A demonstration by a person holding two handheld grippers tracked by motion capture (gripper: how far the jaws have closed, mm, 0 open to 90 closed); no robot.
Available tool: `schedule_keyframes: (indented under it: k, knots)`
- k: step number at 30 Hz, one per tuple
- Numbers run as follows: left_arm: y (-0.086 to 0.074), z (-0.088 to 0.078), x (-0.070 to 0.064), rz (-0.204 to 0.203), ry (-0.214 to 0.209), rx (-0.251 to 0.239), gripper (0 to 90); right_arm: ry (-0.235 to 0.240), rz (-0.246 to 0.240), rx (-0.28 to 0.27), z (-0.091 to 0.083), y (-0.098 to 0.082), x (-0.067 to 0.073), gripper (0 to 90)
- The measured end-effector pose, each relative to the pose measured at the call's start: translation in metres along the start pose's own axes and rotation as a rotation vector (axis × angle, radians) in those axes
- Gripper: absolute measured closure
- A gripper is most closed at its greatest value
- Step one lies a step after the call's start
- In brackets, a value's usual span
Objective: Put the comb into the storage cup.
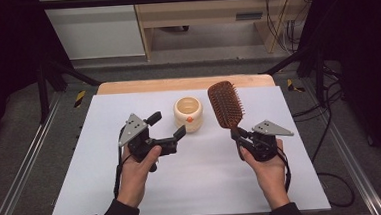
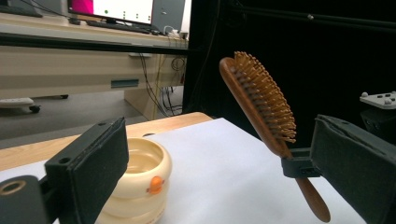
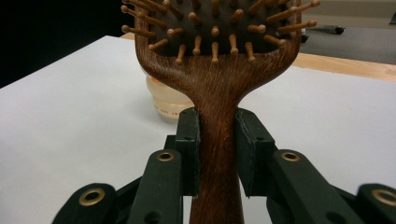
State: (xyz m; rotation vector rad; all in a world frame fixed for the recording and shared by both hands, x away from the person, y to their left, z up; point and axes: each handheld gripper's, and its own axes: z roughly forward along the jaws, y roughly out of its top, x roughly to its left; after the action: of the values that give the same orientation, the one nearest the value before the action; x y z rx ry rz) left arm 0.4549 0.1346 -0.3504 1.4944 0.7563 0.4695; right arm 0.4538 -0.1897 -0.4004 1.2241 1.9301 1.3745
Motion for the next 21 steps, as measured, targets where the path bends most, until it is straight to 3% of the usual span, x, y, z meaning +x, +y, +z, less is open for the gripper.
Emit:
schedule_keyframes:
  k: [7,21]
  knots:
    - [-0.006,0.009,-0.005,0.010,-0.018,0.027,4.3,-0.009,-0.018,-0.020,0.000,-0.003,-0.002,72.6]
    - [-0.004,-0.007,-0.001,-0.019,-0.015,0.028,4.1,0.007,-0.053,-0.061,0.000,-0.005,0.007,72.6]
